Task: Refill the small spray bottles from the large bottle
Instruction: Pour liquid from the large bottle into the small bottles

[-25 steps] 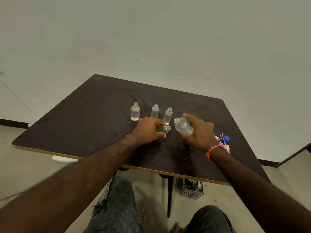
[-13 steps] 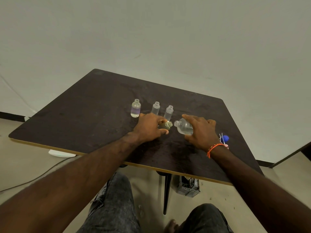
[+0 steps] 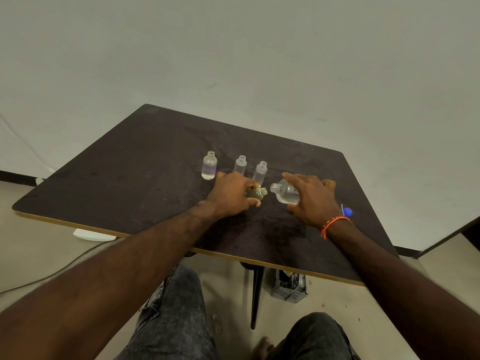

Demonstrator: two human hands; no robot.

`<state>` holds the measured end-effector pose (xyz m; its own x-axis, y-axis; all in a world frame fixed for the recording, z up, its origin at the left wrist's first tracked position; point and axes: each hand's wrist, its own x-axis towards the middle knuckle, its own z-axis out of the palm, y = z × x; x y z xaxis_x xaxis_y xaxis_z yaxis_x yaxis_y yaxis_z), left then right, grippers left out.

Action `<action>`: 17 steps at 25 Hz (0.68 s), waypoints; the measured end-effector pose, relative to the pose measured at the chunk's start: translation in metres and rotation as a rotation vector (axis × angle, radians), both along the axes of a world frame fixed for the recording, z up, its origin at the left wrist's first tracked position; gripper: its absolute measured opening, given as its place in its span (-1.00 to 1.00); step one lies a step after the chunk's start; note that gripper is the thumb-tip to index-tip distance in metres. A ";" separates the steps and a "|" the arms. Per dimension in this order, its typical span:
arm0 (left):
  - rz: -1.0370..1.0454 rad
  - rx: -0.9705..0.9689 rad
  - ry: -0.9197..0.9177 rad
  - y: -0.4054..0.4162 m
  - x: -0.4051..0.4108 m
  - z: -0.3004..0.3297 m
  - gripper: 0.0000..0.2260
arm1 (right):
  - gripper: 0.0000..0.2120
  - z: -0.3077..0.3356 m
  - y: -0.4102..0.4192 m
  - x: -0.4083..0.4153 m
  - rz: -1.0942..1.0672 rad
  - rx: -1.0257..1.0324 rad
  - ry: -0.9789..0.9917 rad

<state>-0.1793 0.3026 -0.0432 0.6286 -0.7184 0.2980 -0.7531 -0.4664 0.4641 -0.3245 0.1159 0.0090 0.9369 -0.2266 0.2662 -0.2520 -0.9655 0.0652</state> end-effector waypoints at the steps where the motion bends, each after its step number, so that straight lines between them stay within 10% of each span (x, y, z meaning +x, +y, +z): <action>1: -0.004 0.009 -0.003 -0.001 -0.001 0.001 -0.58 | -0.23 0.000 -0.001 0.000 0.000 -0.008 0.004; 17: -0.021 0.037 -0.002 -0.005 -0.004 0.004 -0.53 | -0.23 0.003 -0.003 0.002 0.006 -0.070 0.021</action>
